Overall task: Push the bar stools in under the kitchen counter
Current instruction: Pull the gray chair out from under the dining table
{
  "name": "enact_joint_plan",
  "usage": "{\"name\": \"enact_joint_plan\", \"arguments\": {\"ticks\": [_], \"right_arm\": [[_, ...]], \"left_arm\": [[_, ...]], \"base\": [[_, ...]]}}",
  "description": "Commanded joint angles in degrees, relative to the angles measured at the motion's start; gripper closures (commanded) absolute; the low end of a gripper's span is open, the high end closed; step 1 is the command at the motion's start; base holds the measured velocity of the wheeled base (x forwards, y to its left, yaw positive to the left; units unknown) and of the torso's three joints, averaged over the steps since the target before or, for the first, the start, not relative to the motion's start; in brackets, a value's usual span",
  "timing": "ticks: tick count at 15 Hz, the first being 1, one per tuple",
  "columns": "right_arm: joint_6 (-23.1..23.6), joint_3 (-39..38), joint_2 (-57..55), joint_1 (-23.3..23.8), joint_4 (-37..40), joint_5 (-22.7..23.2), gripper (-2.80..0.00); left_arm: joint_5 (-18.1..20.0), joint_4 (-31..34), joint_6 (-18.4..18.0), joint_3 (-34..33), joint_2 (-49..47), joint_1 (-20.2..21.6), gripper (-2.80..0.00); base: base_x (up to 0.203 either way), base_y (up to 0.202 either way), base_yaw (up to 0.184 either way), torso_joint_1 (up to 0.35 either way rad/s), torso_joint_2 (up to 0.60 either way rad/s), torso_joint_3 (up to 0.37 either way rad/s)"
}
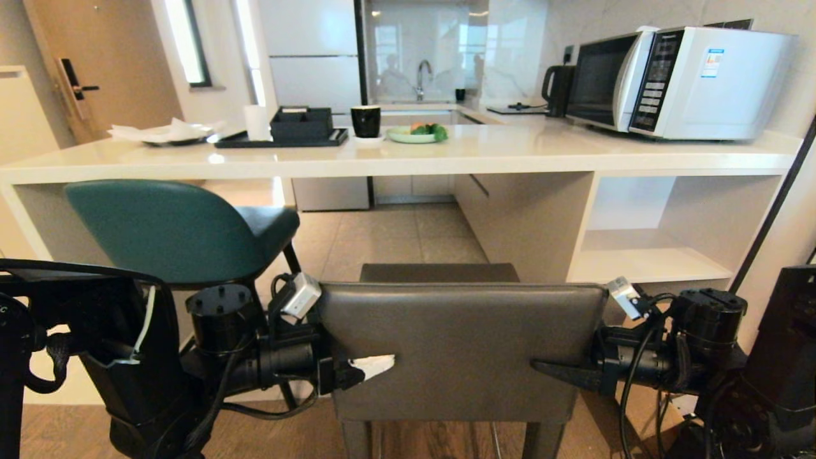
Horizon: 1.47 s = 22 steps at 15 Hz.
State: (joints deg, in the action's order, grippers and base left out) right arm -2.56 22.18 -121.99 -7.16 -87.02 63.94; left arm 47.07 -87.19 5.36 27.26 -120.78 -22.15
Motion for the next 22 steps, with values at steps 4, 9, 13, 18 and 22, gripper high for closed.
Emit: {"name": "enact_joint_plan", "arguments": {"ticks": [4,9,13,18,22], "right_arm": [[-0.08,0.15,0.53,0.21,-0.65,0.22,-2.80],[-0.42,-0.86,1.74,2.82,-0.65,0.36,-2.80],[-0.43,-3.74,2.88,8.17,-0.65,0.97,-2.80],[-0.43,-5.23,3.83,16.46,-0.65,3.79,-2.80],[-1.35,-6.38,9.38,22.68,-0.65,3.47,-2.80]], "left_arm": [[-0.64,-0.48,-0.09,0.08,0.64,0.26,-2.80],[-0.38,-0.48,-0.01,-2.65,1.85,2.82,-2.80],[2.50,-0.48,0.09,-8.83,4.65,8.01,-2.80],[2.70,-0.48,0.05,-14.55,8.71,9.31,-2.80],[3.29,-0.48,0.03,-20.61,16.53,12.64,-2.80]], "base": [[-0.165,0.000,0.001,-0.002,0.00,0.002],[0.000,0.000,0.000,0.000,0.00,0.000],[0.000,0.000,0.000,0.000,0.00,0.000],[0.000,0.000,0.000,0.000,0.00,0.000],[0.000,0.000,0.000,0.000,0.00,0.000]]}}
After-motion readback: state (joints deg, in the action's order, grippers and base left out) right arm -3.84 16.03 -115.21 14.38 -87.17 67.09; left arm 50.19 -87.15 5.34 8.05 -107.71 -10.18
